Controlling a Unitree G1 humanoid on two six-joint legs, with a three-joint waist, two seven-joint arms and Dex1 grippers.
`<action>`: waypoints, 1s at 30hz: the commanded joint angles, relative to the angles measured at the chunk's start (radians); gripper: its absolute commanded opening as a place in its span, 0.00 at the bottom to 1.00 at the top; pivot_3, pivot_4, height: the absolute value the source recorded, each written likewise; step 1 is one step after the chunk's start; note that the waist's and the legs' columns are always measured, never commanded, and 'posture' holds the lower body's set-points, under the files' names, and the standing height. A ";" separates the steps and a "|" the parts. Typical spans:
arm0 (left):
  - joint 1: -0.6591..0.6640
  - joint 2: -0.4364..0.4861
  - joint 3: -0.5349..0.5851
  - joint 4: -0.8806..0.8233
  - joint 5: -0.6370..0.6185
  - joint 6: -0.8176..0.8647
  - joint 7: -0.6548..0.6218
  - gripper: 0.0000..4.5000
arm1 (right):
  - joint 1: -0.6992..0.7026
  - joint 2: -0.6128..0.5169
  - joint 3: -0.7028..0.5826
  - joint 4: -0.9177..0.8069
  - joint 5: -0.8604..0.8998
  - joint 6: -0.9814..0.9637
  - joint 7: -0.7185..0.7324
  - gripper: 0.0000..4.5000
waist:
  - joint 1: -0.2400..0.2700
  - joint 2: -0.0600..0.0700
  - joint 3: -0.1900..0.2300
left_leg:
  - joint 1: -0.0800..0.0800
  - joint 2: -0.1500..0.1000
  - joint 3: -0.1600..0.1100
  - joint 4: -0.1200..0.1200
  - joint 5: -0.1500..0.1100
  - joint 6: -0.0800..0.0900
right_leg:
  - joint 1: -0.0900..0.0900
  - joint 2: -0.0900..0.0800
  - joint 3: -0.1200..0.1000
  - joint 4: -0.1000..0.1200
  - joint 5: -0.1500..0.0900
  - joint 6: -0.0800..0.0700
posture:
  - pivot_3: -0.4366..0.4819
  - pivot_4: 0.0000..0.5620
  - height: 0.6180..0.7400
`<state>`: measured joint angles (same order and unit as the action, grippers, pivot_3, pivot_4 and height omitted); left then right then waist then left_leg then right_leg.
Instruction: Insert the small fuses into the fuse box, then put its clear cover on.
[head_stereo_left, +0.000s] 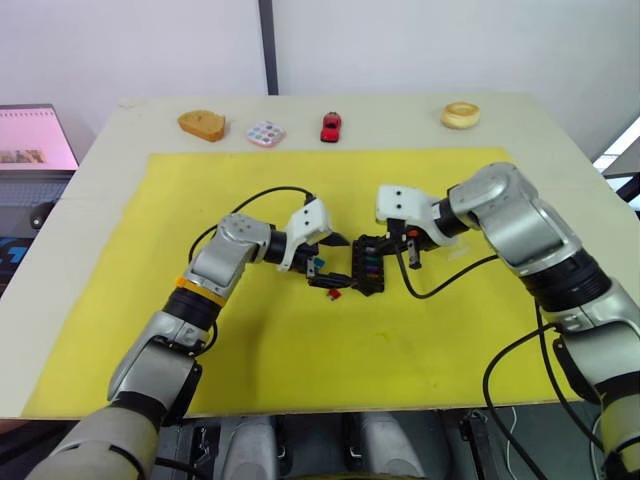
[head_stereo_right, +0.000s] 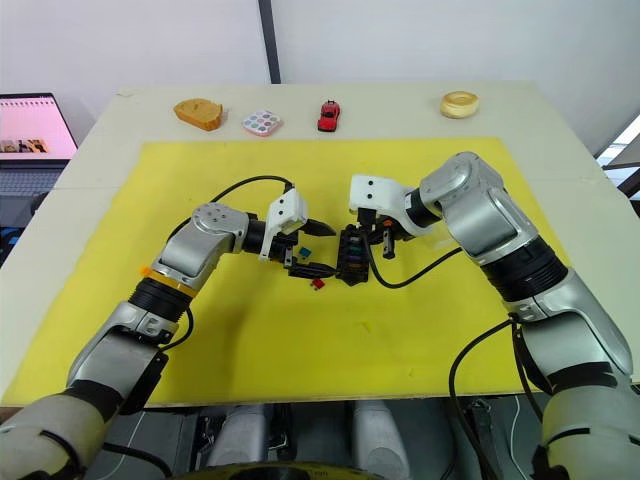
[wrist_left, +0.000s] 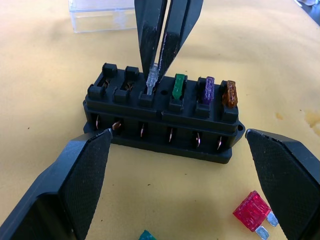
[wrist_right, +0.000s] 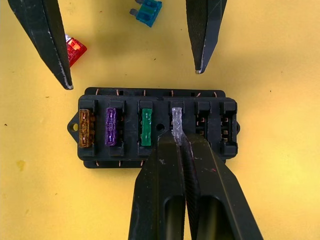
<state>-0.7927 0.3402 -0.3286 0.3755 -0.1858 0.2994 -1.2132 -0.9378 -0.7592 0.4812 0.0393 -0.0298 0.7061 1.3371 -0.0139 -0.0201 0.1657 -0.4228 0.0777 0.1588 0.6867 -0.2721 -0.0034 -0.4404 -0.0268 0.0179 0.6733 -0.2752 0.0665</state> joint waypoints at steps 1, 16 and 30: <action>-0.012 0.002 0.023 -0.021 -0.003 -0.001 0.001 1.00 | 0.015 0.000 0.021 -0.002 -0.015 0.015 0.004 0.07 | 0.000 0.000 0.000 | 0.000 0.000 0.000 0.000 0.000 0.000 | 0.000 0.000 0.000 0.000 0.000 0.000 | 0.48 0.27 1.00; -0.009 0.003 0.021 -0.031 -0.004 0.007 0.000 1.00 | -0.019 -0.003 -0.011 0.009 0.002 0.024 0.009 0.14 | 0.000 0.000 0.000 | 0.000 0.000 0.000 0.000 0.000 0.000 | 0.000 0.000 0.000 0.000 0.000 0.000 | 0.48 0.27 1.00; -0.013 0.000 0.019 -0.019 -0.002 -0.001 -0.005 1.00 | -0.061 -0.038 -0.072 -0.033 0.064 0.081 0.043 0.14 | 0.000 0.000 0.000 | -0.001 0.000 0.000 0.000 0.000 0.000 | -0.002 0.000 0.000 0.000 0.000 0.000 | 0.48 0.27 1.00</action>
<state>-0.7928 0.3425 -0.3281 0.3756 -0.1858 0.3041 -1.2165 -0.9625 -0.7788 0.4555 0.0411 0.0192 0.7855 1.3768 -0.0136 -0.0201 0.1657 -0.4242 0.0776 0.1586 0.6865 -0.2722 -0.0034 -0.4422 -0.0268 0.0179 0.6733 -0.2753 0.0665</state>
